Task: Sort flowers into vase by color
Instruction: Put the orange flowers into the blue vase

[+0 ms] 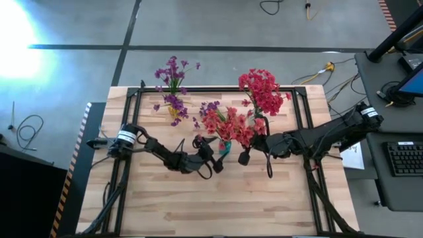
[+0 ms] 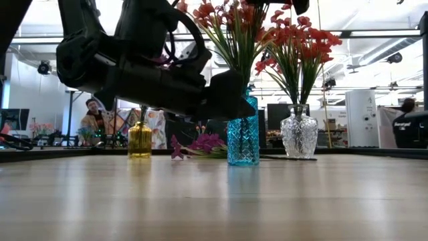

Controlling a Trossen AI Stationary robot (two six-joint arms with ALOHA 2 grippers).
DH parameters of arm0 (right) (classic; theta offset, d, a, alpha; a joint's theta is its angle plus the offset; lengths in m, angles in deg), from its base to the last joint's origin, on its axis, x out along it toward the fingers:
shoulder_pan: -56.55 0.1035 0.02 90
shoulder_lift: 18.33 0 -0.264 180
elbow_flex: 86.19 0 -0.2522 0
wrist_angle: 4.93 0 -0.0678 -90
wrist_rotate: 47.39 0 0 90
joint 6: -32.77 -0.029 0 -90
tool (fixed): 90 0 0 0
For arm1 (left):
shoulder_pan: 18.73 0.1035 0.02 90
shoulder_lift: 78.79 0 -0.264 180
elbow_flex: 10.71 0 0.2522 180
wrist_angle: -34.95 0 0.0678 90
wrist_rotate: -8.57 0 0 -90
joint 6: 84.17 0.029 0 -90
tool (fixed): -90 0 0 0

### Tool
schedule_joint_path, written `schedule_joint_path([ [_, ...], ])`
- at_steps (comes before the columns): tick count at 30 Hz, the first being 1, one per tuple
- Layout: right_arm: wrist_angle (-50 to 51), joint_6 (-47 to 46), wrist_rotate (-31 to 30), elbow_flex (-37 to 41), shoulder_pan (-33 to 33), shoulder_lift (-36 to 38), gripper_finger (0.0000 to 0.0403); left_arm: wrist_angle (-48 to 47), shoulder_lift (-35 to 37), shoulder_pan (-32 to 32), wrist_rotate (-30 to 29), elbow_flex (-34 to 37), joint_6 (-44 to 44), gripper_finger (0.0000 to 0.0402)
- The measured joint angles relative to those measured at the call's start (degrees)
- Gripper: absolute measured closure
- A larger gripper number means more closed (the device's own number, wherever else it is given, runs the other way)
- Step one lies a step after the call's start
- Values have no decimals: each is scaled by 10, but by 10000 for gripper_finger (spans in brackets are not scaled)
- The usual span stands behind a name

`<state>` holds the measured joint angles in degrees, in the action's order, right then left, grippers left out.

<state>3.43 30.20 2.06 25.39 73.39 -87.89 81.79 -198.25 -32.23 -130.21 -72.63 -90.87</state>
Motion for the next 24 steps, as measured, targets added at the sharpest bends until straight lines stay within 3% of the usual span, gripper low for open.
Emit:
schedule_joint_path([
  [24, 4, -27, 0, 11, -4, 0, 390, 1, 0, 17, 38, 0, 0, 13],
])
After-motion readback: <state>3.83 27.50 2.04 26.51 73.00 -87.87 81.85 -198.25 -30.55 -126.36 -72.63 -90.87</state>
